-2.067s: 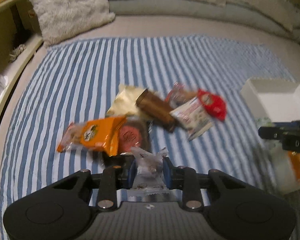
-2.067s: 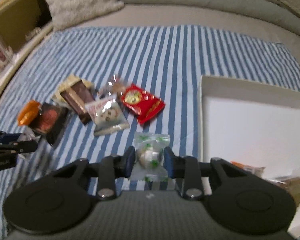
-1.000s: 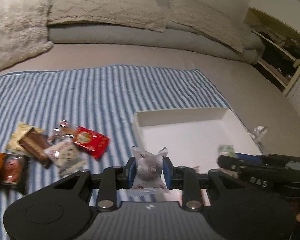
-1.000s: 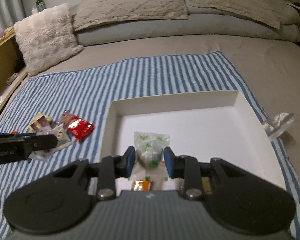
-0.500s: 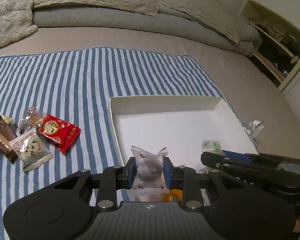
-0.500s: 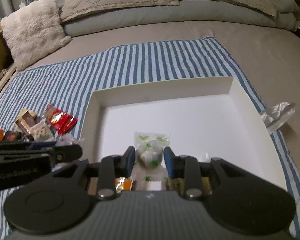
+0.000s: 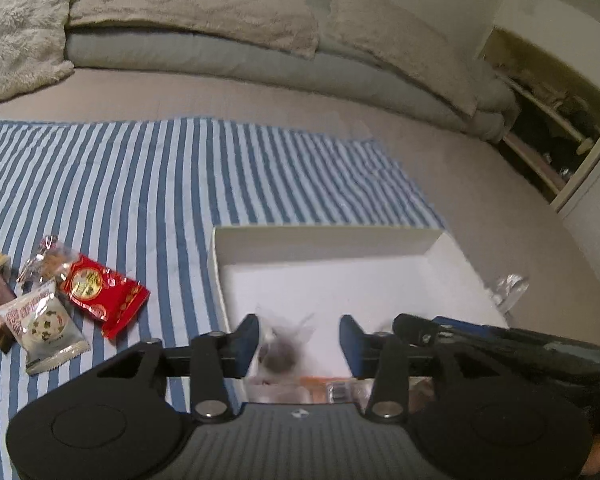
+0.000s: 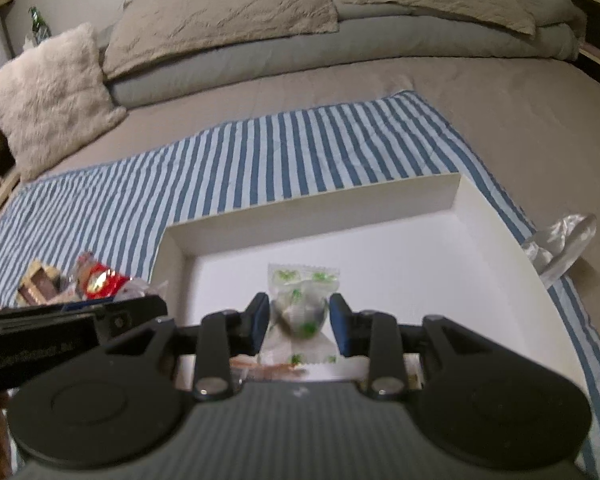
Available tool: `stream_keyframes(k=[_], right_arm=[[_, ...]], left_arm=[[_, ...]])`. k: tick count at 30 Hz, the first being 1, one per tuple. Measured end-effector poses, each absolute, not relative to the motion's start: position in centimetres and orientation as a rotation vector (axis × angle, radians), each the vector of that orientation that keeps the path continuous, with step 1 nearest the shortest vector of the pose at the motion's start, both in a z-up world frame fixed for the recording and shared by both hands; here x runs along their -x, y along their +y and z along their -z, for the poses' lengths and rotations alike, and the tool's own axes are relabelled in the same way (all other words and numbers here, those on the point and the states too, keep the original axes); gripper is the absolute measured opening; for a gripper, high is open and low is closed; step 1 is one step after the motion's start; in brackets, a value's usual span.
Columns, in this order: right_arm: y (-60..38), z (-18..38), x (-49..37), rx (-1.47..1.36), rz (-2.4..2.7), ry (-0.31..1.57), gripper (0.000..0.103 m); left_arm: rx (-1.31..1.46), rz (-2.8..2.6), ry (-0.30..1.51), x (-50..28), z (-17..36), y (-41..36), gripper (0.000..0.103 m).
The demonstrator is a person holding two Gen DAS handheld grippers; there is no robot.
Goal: Organize snacks
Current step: 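Drop both snacks into the white tray by opening both tools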
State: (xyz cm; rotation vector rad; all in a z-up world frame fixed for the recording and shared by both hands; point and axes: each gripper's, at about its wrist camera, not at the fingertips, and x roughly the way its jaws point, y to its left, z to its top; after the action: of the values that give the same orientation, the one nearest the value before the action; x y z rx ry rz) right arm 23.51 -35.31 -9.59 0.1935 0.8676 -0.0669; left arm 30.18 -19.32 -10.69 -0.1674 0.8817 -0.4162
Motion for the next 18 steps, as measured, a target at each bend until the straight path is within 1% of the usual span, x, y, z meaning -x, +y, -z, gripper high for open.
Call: stream_keyframes(k=[1,8,18], right_arm=[[-35.4,9.7,-23.6,-0.201,0.071,0.88,0.045],[-35.7,10.1,-23.6,-0.194,0.083,0.938,0.045],[-35.5,9.1,-22.1,-0.179,0.074,0.955,0.045]], left_arm=[[0.157,0.412,0.893,-30.3,10.8,-19.4,0.047],[0.121,0.4,0.929,-30.2,11.2,-19.1,0.047],[0.084,0.394,0.957,-29.0,10.6,-18.8,0.047]])
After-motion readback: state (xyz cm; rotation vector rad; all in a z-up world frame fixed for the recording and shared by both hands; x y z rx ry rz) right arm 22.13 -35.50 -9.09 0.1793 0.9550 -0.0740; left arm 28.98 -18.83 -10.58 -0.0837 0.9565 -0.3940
